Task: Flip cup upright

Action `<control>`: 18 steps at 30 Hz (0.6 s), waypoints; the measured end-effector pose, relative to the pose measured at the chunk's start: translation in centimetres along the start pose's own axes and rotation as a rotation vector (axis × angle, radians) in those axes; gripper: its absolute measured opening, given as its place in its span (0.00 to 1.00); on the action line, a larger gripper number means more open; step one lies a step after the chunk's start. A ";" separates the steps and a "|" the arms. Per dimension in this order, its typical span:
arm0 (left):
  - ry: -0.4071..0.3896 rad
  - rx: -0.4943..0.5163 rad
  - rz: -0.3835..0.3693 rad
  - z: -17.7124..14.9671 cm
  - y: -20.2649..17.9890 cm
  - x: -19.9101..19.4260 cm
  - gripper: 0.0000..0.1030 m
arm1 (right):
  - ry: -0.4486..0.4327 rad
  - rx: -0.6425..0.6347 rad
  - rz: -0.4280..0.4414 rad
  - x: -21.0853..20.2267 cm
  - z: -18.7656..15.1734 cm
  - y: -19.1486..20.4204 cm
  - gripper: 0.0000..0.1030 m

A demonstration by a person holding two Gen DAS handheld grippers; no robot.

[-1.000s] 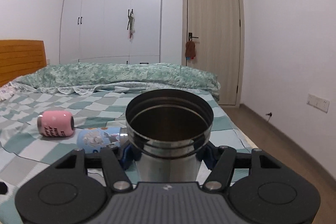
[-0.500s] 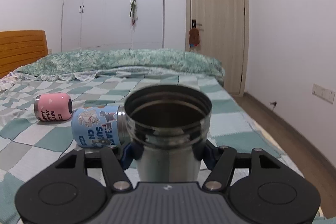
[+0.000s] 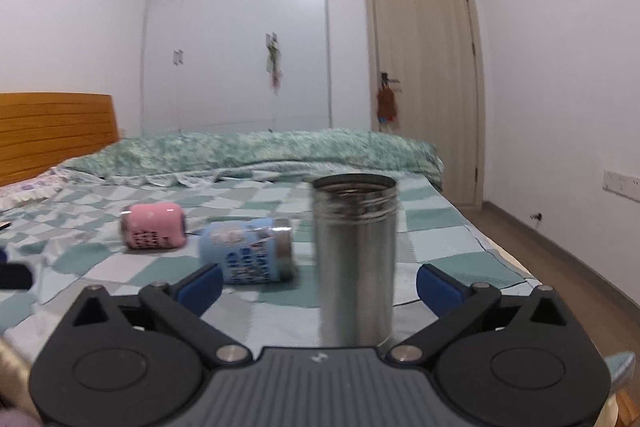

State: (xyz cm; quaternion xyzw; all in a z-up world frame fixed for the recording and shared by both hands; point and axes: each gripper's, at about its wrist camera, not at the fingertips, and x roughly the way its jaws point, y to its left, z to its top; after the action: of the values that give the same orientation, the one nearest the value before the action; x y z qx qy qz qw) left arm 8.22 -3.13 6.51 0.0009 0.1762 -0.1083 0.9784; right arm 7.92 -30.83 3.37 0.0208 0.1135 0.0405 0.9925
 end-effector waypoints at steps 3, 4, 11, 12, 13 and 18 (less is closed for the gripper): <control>-0.056 0.014 0.034 -1.6 -0.2 -1.0 1.00 | -0.023 -0.007 0.025 -2.0 -1.4 1.4 1.00; -0.071 0.018 0.047 -2.0 -0.2 -1.3 1.00 | -0.032 -0.011 0.027 -2.6 -1.9 1.8 1.00; -0.191 -0.011 0.143 -5.9 0.7 -2.6 1.00 | -0.116 -0.074 0.000 -5.1 -4.6 4.5 1.00; -0.209 -0.013 0.155 -6.4 0.8 -2.6 1.00 | -0.127 -0.076 -0.006 -5.3 -4.6 4.6 1.00; -0.216 -0.012 0.164 -6.6 0.9 -2.6 1.00 | -0.136 -0.071 -0.008 -5.6 -4.7 4.6 1.00; -0.248 -0.022 0.178 -7.1 1.2 -3.2 1.00 | -0.142 -0.037 -0.023 -5.6 -4.9 4.1 1.00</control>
State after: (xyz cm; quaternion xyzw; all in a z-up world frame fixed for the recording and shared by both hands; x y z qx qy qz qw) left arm 3.06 -1.01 0.91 -0.0078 0.0545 -0.0186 0.9983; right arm 1.04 -27.03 0.08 0.0040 0.0426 0.0295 0.9987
